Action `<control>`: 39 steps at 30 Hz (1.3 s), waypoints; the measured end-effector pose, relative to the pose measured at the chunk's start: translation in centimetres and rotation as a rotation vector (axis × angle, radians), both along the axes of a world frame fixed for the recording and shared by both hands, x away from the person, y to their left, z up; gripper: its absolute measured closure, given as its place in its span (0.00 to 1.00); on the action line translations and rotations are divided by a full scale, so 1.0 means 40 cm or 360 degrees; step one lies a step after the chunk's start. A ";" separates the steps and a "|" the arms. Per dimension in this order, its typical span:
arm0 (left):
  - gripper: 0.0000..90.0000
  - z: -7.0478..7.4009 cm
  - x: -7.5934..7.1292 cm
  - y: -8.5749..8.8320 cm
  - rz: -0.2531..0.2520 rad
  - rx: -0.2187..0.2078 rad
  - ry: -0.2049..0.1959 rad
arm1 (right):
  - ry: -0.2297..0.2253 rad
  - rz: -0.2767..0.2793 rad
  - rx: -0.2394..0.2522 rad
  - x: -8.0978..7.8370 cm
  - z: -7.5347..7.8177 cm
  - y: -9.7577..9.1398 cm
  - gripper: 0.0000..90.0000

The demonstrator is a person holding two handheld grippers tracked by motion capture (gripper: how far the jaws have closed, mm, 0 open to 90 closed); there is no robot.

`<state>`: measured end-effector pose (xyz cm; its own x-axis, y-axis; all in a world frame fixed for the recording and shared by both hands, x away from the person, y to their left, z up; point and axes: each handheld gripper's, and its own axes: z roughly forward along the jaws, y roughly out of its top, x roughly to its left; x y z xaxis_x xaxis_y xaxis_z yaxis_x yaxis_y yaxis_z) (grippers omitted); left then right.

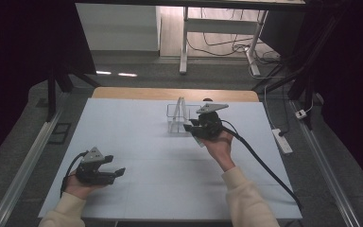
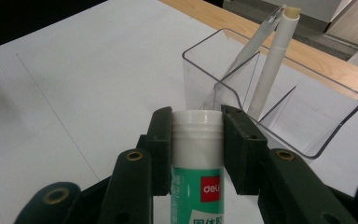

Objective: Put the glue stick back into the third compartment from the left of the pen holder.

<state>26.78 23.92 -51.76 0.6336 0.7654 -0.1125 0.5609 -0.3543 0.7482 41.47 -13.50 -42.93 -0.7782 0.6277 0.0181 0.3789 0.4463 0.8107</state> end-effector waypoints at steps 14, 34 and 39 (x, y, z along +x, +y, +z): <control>0.29 0.000 0.000 0.001 0.0001 -0.0001 -0.0001 | -0.0039 -0.0044 0.0040 0.010 0.015 -0.013 0.72; 0.29 0.000 0.000 0.001 0.0002 0.0000 -0.0001 | -0.0074 -0.0112 0.0124 0.027 0.037 -0.028 0.72; 0.29 -0.001 0.001 0.001 0.0002 -0.0002 0.0001 | -0.0077 -0.0119 0.0127 0.034 0.041 -0.027 0.72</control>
